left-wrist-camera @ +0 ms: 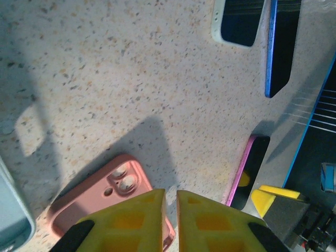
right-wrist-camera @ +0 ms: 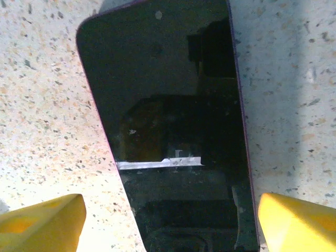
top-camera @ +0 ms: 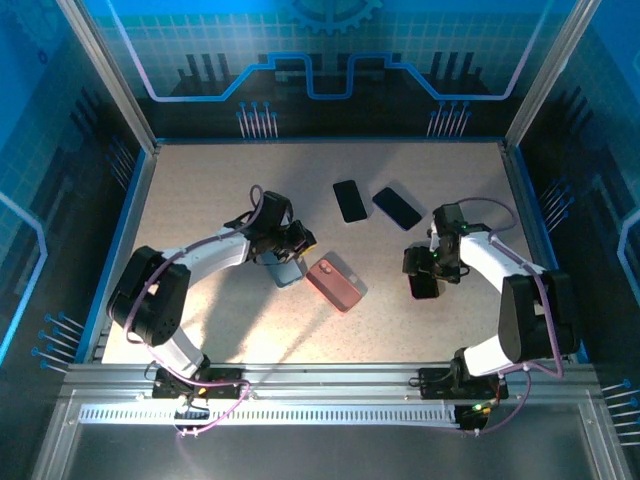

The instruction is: Put the phone into the phone case

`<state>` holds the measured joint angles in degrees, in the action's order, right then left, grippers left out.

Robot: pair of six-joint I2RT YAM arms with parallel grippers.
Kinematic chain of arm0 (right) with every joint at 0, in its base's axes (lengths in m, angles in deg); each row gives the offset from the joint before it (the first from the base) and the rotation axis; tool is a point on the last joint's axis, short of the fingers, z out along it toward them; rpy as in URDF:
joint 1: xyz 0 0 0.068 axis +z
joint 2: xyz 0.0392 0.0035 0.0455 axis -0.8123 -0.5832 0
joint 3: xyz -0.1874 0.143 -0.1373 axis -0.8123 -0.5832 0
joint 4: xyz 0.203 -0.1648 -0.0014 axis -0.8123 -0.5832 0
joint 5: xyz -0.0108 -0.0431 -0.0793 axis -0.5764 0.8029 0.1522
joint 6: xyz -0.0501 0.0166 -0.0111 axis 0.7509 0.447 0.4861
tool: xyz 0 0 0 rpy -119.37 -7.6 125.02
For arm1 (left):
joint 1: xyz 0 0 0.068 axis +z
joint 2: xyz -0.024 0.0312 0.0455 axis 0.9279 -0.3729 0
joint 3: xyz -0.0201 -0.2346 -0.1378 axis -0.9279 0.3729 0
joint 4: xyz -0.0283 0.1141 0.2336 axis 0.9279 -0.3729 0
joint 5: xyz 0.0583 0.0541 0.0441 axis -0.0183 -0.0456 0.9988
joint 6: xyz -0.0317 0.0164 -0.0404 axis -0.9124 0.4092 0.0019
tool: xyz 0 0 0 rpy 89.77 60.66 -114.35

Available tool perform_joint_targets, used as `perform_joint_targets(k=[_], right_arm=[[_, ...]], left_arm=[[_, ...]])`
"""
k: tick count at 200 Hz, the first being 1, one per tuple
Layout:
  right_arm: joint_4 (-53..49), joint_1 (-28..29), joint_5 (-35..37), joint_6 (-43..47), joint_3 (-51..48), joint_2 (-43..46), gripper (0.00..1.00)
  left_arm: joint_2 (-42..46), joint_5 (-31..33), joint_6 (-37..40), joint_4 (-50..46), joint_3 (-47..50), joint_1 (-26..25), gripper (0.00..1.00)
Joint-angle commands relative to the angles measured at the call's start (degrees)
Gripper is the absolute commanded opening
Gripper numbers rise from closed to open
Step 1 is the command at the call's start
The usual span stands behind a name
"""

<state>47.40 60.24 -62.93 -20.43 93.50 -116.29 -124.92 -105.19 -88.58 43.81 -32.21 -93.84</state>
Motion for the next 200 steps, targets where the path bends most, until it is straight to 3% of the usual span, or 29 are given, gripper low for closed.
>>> perform_joint_targets(k=[1, 95, 140, 200], right_arm=[[0.9, -0.7, -0.6, 0.6, 0.9, -1.5, 0.87], [0.0, 0.3, 1.9, -0.5, 6.0, -8.9, 0.86], [-3.3, 4.1, 5.6, -0.4, 9.4, -12.2, 0.79], [-6.4, 8.3, 3.8, -3.5, 9.8, -10.5, 0.82]], left_arm=[[2.4, -0.9, 1.1, -0.9, 2.0, -0.5, 0.15], [5.0, -0.5, 1.0, -2.1, 3.9, -0.7, 0.15], [6.0, -0.7, 1.4, -1.9, 4.8, -0.7, 0.15], [6.1, -1.4, 1.4, -0.5, 6.0, -0.5, 0.15]])
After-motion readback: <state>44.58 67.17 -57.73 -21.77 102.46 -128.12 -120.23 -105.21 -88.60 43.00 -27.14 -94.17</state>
